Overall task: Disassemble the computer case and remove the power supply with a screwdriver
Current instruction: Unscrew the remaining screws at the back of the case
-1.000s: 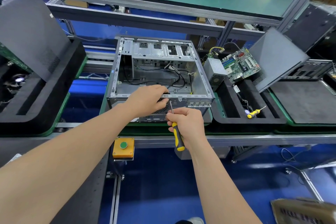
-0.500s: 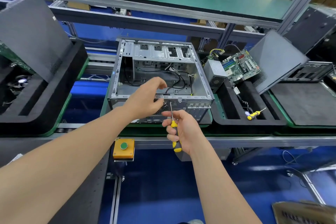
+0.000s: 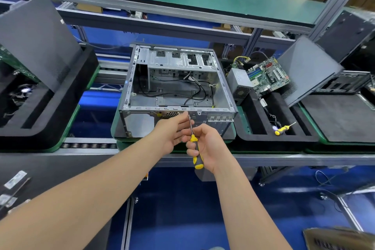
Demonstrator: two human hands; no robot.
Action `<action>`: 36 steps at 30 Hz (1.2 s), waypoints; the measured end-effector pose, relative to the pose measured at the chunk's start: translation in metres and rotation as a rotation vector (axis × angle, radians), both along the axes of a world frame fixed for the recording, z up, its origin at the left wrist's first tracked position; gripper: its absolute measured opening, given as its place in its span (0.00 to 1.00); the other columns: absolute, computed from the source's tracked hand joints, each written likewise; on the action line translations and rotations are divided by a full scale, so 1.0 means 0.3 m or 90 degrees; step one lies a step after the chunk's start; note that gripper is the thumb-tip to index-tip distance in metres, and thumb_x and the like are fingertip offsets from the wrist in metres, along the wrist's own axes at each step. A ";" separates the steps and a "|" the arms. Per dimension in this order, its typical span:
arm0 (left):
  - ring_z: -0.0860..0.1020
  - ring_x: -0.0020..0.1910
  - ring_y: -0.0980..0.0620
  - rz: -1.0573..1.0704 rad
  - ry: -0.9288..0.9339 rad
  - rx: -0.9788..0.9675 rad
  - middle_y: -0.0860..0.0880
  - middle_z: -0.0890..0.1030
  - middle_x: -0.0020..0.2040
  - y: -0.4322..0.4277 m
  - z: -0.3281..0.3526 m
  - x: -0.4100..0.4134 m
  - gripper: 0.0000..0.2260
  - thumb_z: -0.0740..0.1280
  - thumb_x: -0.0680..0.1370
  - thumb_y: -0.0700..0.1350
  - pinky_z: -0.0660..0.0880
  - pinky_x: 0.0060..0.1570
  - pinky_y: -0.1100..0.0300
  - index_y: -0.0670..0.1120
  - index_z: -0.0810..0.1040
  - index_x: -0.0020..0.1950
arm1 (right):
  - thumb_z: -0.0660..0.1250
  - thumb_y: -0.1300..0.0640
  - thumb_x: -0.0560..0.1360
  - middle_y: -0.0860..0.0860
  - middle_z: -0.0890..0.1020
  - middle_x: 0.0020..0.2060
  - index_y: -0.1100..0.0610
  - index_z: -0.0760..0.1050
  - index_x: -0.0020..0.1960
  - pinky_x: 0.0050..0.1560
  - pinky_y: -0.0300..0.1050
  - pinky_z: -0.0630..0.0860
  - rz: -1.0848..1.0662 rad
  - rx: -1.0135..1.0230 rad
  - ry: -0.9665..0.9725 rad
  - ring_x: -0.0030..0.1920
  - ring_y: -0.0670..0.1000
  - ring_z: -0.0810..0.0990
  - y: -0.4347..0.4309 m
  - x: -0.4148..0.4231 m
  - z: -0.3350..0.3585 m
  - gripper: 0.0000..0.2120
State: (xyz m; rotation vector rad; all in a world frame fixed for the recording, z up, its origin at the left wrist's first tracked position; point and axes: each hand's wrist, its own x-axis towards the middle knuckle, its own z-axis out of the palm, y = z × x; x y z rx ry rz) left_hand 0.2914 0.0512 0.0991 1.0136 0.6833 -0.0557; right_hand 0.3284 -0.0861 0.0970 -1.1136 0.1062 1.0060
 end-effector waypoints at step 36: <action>0.82 0.47 0.50 0.083 -0.022 -0.201 0.50 0.86 0.46 -0.126 -0.016 0.026 0.04 0.66 0.79 0.44 0.76 0.45 0.55 0.46 0.80 0.49 | 0.68 0.63 0.76 0.53 0.82 0.32 0.59 0.86 0.44 0.26 0.42 0.69 -0.048 -0.270 -0.327 0.28 0.54 0.75 -0.094 -0.020 -0.045 0.07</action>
